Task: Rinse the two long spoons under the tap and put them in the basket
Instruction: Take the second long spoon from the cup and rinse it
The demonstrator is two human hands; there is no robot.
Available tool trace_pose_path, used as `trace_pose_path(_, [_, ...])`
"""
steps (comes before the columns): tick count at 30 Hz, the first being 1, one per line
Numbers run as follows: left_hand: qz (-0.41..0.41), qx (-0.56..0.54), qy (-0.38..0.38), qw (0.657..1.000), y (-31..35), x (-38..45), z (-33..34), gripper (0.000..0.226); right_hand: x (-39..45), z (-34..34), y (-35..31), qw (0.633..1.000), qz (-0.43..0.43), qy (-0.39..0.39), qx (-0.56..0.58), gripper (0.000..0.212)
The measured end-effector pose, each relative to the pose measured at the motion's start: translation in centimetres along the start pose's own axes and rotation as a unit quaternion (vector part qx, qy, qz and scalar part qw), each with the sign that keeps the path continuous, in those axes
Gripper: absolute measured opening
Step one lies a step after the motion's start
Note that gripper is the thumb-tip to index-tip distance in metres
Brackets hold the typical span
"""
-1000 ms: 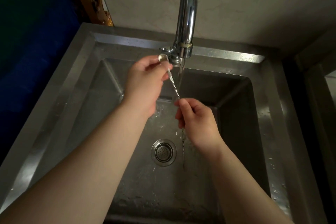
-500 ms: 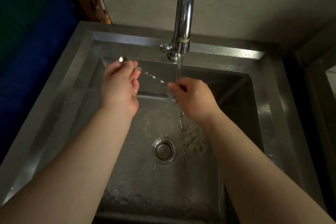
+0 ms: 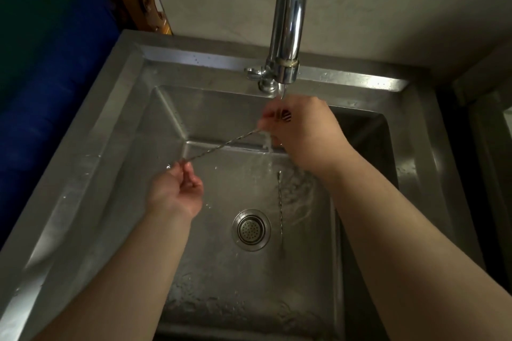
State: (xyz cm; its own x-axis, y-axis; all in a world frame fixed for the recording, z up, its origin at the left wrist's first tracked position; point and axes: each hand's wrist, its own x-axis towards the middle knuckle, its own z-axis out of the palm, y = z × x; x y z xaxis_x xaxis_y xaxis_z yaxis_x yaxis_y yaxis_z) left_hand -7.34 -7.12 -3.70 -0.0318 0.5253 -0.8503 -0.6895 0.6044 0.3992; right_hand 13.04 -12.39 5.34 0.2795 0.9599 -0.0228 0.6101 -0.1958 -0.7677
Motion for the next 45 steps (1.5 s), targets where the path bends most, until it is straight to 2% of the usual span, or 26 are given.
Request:
trace_pose_path(3, [-0.050, 0.007, 0.013, 0.999, -1.9, 0.4, -0.9, 0.027, -0.5, 0.8, -0.6, 0.982, 0.050, 0.037, 0.177, 0.012])
trace_pose_path(8, [-0.130, 0.010, -0.007, 0.991, -6.0, 0.2, -2.6, 0.024, -0.8, 1.8, -1.5, 0.942, 0.052, 0.061, 0.325, 0.005])
trace_pose_path(13, [-0.201, 0.015, -0.014, 0.979, -9.5, -0.6, -3.7, 0.013, -0.9, 2.1, -1.9, 0.966, 0.023, 0.041, 0.254, 0.013])
trace_pose_path(15, [-0.213, 0.016, -0.016, 0.977, -10.5, -0.9, -3.7, 0.014, -1.0, 2.1, -1.9, 0.980, 0.018, 0.041, 0.196, 0.017])
trace_pose_path(17, [-0.213, 0.016, -0.019, 0.977, -10.9, -1.1, -3.7, 0.016, -1.1, 1.9, -1.9, 0.982, 0.015, 0.042, 0.185, 0.018])
trace_pose_path(21, [-0.157, 0.021, 0.001, 0.987, -9.7, -0.2, -3.9, 0.016, -2.3, 0.8, -0.8, 0.974, 0.032, 0.050, 0.218, 0.009])
trace_pose_path(24, [-0.067, 0.042, 0.017, 0.997, -7.2, 1.0, -3.3, 0.026, -4.3, -0.3, 2.0, 0.982, 0.088, 0.056, 0.157, 0.007])
trace_pose_path(26, [-0.012, 0.063, 0.025, 0.998, -5.4, 1.6, -2.6, 0.029, -6.1, -0.5, 4.4, 0.989, 0.129, 0.016, 0.070, 0.015])
trace_pose_path(28, [0.040, 0.100, 0.015, 0.994, -3.8, 1.8, -1.6, 0.026, -8.0, 0.4, 6.5, 0.985, 0.160, -0.055, -0.017, 0.025])
trace_pose_path(30, [0.098, 0.158, -0.020, 0.982, -3.0, 1.6, -0.3, 0.025, -9.9, 2.2, 7.8, 0.974, 0.180, -0.129, -0.049, 0.026])
trace_pose_path(33, [0.190, 0.274, -0.102, 0.937, -2.7, 1.1, 1.5, 0.026, -12.4, 5.9, 9.0, 0.969, 0.177, -0.172, -0.016, 0.011])
trace_pose_path(36, [0.260, 0.402, -0.165, 0.863, -3.2, 0.7, 2.6, 0.022, -14.2, 10.4, 10.4, 0.966, 0.217, -0.133, 0.052, 0.002])
trace_pose_path(39, [0.330, 0.520, -0.165, 0.770, -3.4, 0.8, 3.4, 0.028, -15.0, 14.1, 11.8, 0.955, 0.260, -0.097, 0.100, 0.010])
trace_pose_path(42, [0.377, 0.540, -0.177, 0.732, -2.9, 1.0, 4.6, 0.034, -14.8, 16.9, 14.0, 0.944, 0.302, -0.077, 0.109, 0.026])
trace_pose_path(45, [0.434, 0.572, -0.180, 0.672, -2.1, 1.4, 6.2, 0.036, -14.5, 19.3, 16.1, 0.921, 0.371, -0.070, 0.099, 0.022])
